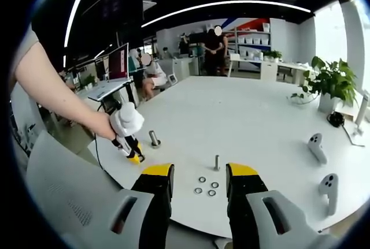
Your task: Place the washer onto the threaded stud by aligning its center hole with the stud, sliding it down to the base, and recovering from edge contact or off-axis alignment until the washer reaches the visible bottom stop.
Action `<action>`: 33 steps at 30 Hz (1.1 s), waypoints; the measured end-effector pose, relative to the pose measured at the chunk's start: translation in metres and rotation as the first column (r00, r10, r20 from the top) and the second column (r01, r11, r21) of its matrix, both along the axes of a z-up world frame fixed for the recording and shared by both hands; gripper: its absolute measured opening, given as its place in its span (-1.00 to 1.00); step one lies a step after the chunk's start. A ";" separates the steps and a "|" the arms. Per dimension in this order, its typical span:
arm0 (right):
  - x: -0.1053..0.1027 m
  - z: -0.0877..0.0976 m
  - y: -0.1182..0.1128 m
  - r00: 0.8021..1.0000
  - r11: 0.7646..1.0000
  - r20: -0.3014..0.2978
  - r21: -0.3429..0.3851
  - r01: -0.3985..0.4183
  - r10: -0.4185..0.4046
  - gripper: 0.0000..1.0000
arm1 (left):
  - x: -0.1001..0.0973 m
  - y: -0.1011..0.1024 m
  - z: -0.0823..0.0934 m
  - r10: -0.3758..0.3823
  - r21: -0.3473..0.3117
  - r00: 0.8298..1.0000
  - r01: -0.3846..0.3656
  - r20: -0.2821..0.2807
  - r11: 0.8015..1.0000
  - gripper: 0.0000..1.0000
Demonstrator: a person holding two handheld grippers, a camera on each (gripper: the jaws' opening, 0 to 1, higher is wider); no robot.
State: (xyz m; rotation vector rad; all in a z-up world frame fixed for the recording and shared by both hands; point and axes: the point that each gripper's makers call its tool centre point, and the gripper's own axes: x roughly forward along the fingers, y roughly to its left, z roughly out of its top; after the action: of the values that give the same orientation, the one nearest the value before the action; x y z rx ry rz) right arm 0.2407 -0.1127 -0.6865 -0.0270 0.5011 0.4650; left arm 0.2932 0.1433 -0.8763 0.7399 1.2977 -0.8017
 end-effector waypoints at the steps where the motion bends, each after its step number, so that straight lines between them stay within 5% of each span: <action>1: 0.000 0.000 0.000 1.000 1.000 -0.001 -0.001 -0.002 0.002 -0.24 | 0.000 -0.001 -0.001 -0.002 -0.001 1.000 0.002 0.003 1.000 -0.60; 19: 0.000 -0.001 -0.001 1.000 1.000 -0.004 -0.006 0.000 0.000 -0.24 | -0.001 0.002 0.000 0.006 -0.056 1.000 -0.006 0.006 0.998 -0.62; 33: 0.000 -0.001 -0.001 1.000 1.000 -0.006 -0.006 0.001 -0.001 -0.25 | 0.010 0.002 0.025 -0.007 -0.086 0.999 0.012 0.054 0.996 -0.62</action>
State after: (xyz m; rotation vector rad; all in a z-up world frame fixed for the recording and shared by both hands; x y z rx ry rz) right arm 0.2406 -0.1140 -0.6878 -0.0314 0.5081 0.4624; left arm 0.3029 0.1454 -0.8515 0.6946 1.2048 -0.8348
